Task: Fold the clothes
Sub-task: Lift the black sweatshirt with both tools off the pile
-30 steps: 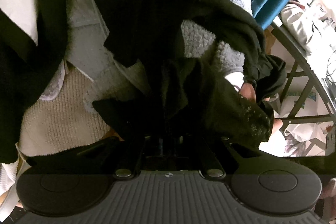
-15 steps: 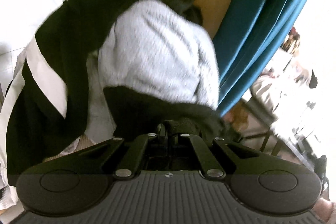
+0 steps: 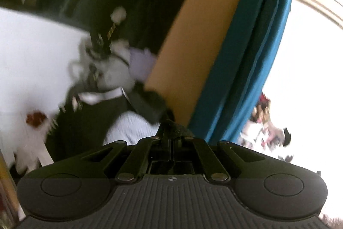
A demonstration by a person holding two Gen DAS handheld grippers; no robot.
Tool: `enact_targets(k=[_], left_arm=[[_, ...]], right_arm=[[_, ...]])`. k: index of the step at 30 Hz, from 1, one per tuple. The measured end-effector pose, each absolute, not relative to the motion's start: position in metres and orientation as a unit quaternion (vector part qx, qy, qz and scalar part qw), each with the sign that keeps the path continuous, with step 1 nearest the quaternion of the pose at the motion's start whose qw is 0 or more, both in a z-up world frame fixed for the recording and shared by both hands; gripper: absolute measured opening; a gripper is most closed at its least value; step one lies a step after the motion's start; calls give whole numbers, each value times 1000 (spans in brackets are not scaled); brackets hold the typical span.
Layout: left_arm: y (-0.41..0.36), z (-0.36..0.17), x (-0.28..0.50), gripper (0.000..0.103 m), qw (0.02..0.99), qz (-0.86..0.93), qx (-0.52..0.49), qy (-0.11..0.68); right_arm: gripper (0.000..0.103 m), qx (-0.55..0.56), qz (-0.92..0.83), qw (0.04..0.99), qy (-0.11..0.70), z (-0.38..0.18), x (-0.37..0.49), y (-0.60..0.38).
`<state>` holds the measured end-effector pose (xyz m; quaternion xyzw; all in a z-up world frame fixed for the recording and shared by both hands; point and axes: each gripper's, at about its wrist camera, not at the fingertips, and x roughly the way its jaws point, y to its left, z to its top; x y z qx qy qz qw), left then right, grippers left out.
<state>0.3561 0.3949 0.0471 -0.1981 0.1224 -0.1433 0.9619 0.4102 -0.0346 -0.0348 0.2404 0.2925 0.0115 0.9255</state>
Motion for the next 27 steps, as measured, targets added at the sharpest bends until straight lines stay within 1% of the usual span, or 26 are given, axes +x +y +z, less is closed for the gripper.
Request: enact_targets(k=[3, 6, 10, 13, 16, 18, 19, 20, 21, 23, 26, 27], left_arm=[[408, 60, 353, 1, 971, -123, -183, 97], [411, 51, 361, 1, 973, -112, -155, 128], [407, 17, 374, 1, 962, -104, -147, 203], [402, -10, 380, 1, 952, -91, -158, 246], [404, -26, 382, 1, 944, -81, -178, 266], [406, -29, 383, 1, 943, -73, -182, 269], [407, -29, 383, 1, 943, -73, -182, 268], [407, -27, 382, 1, 944, -73, -182, 266], [407, -25, 382, 1, 944, -75, -181, 264], [406, -21, 381, 1, 946, -78, -178, 260], [406, -14, 379, 1, 948, -84, -175, 253], [405, -12, 379, 1, 948, -86, -174, 251]], right_arm=[[5, 245, 12, 934, 259, -20, 415, -34], [5, 236, 27, 935, 263, -25, 424, -28], [5, 215, 71, 915, 335, -65, 441, -7], [5, 195, 82, 895, 393, -102, 445, 15], [6, 175, 92, 871, 449, -140, 449, 38], [11, 162, 98, 857, 479, -160, 451, 50], [12, 157, 100, 855, 485, -165, 450, 54], [16, 151, 102, 853, 490, -169, 449, 57], [21, 149, 106, 851, 492, -171, 449, 59], [25, 149, 120, 848, 494, -172, 450, 63], [34, 154, 150, 844, 491, -170, 450, 71], [34, 155, 161, 842, 491, -170, 450, 75]])
